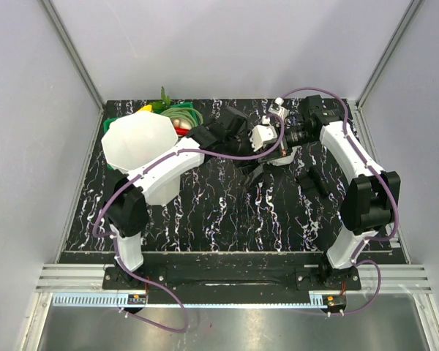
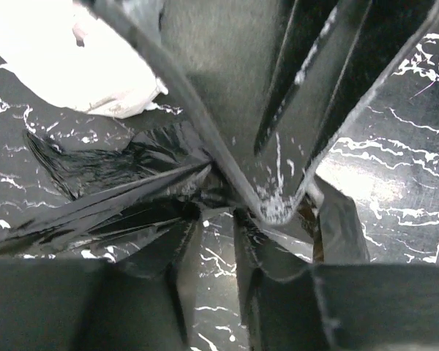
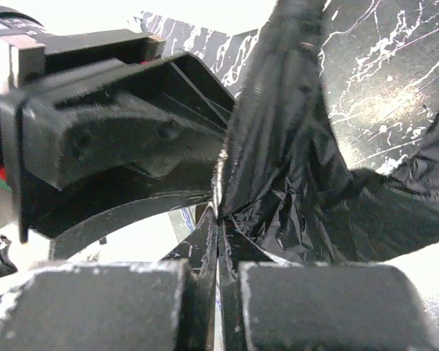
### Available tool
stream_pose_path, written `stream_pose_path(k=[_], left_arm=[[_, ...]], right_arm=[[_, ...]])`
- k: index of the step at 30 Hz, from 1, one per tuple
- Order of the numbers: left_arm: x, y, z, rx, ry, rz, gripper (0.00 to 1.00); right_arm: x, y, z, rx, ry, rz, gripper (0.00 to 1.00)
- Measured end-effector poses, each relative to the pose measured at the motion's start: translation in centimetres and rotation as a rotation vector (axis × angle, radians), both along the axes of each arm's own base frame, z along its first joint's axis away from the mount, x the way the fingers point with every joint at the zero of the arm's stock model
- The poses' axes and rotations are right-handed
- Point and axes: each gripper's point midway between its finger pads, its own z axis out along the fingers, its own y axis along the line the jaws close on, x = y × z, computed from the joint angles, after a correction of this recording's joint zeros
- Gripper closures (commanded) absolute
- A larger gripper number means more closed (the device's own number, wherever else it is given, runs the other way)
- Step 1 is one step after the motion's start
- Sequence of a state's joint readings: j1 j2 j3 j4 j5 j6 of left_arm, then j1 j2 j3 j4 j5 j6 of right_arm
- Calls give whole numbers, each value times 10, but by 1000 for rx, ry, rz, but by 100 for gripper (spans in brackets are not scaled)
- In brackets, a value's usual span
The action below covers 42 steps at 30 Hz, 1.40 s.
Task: Put the trash bags into the trash bin
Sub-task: Unfold the trash bag at the center of the board.
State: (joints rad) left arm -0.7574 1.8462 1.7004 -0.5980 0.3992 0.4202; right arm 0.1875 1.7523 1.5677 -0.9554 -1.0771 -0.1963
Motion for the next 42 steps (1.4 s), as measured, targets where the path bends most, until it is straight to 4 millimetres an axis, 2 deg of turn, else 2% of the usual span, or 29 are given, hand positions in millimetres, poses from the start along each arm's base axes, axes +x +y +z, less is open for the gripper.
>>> stream_pose_path(k=[2, 3, 14, 20, 25, 26, 28, 29, 30, 34, 37, 39, 42], left_arm=[[0, -5, -2, -4, 8, -8, 98], [1, -8, -1, -8, 8, -15, 100], [-1, -14, 5, -39, 23, -31, 100], [-1, 4, 3, -28, 25, -9, 100], [11, 21, 18, -55, 8, 33, 99], [12, 23, 21, -63, 8, 37, 84], [11, 22, 24, -78, 7, 30, 44], [9, 20, 25, -85, 14, 21, 31], [7, 18, 25, -87, 10, 3, 26], [-6, 11, 25, -92, 17, -65, 22], [-14, 8, 23, -77, 6, -103, 21], [-20, 3, 21, -64, -13, -133, 21], [-26, -1, 19, -45, -30, -157, 22]], right_arm=[[-2, 0, 0, 5, 2, 7, 100], [-2, 0, 0, 6, 2, 9, 100], [-3, -5, -7, -16, -9, 13, 100], [5, -21, -14, -57, -31, -25, 100], [5, -30, -18, -82, -42, -37, 100], [4, -31, -18, -82, -42, -34, 100], [0, -30, -17, -74, -39, -22, 100], [-3, -30, -16, -65, -33, -12, 100], [-5, -29, -15, -58, -30, -3, 100], [-16, -28, -7, -25, 4, 59, 100], [-4, -25, -7, 7, -36, 107, 100], [3, -24, -14, 23, -48, 128, 100], [1, -26, -22, 18, -16, 132, 100]])
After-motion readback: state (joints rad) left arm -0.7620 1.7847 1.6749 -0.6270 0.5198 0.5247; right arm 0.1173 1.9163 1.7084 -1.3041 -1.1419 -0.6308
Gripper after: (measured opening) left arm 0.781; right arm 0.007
